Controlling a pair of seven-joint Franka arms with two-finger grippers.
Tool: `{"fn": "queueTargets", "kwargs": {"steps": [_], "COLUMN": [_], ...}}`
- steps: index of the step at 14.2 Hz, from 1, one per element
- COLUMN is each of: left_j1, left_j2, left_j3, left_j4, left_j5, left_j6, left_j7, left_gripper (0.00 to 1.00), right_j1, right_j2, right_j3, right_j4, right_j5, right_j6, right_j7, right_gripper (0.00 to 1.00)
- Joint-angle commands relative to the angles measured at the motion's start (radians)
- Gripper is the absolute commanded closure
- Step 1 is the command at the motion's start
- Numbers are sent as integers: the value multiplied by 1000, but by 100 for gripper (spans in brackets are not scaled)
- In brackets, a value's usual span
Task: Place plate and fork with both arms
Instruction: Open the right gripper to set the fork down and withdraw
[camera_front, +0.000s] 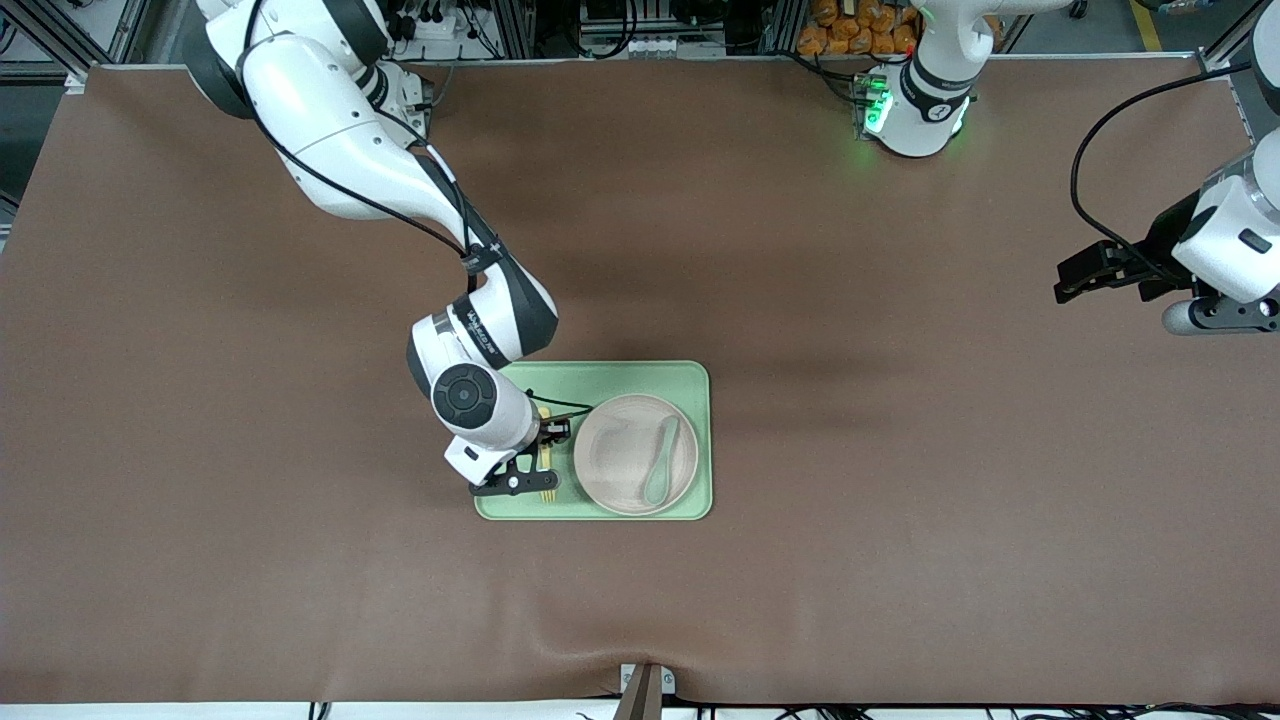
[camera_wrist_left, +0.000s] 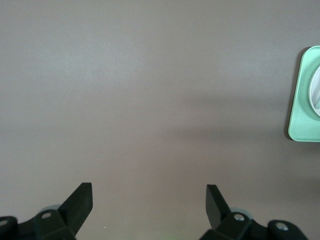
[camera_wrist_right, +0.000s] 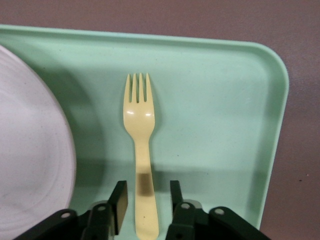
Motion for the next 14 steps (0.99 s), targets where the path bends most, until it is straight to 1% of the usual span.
{"fn": "queueTargets", "kwargs": {"steps": [1, 2, 3, 6, 7, 10, 12, 14], "left_j1": [1, 1, 1, 1, 1, 1, -1, -1], "left_j2": [-10, -10, -10, -10, -10, -10, -9, -10], "left_j3": [2, 2, 2, 1, 2, 1, 1, 2], "left_j4": [-14, -19, -19, -19, -19, -19, -20, -22], "left_j5": [-14, -14, -12, -14, -14, -14, -14, -14], "left_j6": [11, 12, 12, 12, 12, 12, 12, 17], "left_j7": [10, 10, 10, 10, 10, 10, 10, 10], "left_gripper": [0, 0, 0, 0, 0, 0, 0, 0], "right_j1": [-18, -53, -106, -284, -320, -372, -412, -420], "right_j2": [-69, -89, -104, -147, -175, -277, -348, -414], "right_j3": [-2, 1, 23, 194, 210, 205, 207, 201], "right_j4": [-37, -35, -35, -26, -26, -24, -18, -17], "right_j5": [14, 14, 14, -4, -12, -27, -53, -58], "right_j6": [3, 3, 0, -21, -53, -180, -266, -346], "right_j7": [3, -2, -4, 3, 4, 4, -2, -5], "right_gripper": [0, 0, 0, 0, 0, 0, 0, 0]}}
